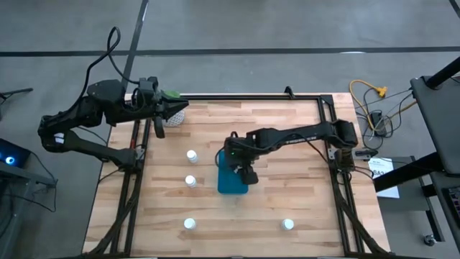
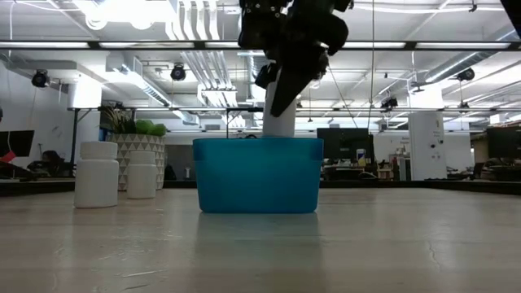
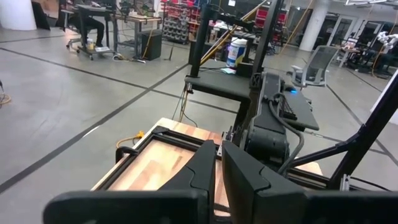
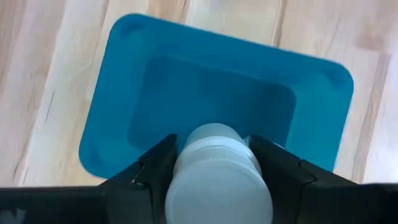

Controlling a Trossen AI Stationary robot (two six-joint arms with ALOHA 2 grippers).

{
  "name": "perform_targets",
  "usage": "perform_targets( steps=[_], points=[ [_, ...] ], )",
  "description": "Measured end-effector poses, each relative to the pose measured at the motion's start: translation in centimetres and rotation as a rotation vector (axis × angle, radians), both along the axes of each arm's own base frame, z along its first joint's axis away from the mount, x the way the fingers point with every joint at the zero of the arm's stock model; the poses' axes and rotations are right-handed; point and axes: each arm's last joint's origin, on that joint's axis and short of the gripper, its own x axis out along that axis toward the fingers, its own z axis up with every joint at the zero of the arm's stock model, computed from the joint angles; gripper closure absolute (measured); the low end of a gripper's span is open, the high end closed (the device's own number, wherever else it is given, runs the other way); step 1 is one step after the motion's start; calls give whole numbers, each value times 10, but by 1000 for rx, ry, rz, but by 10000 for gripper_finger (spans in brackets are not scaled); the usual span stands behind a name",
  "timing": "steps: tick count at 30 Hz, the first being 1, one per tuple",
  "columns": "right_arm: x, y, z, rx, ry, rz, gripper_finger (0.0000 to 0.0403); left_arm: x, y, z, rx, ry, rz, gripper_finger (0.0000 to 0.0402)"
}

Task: Pick and place pill bottles into a basket
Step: Put the white medicine bottle into the blue bin

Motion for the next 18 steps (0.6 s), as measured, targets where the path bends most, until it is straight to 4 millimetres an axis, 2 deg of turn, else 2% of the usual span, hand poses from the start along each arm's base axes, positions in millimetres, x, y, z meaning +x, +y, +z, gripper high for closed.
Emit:
perform_targets(
  steps=[7, 18],
  points=[
    [10, 2, -20, 36, 16, 16, 234, -1, 0, 0, 0, -2, 0, 391],
    [13, 2, -22, 75, 0, 6, 234, -2, 0, 1, 0, -6, 0, 391]
  ],
)
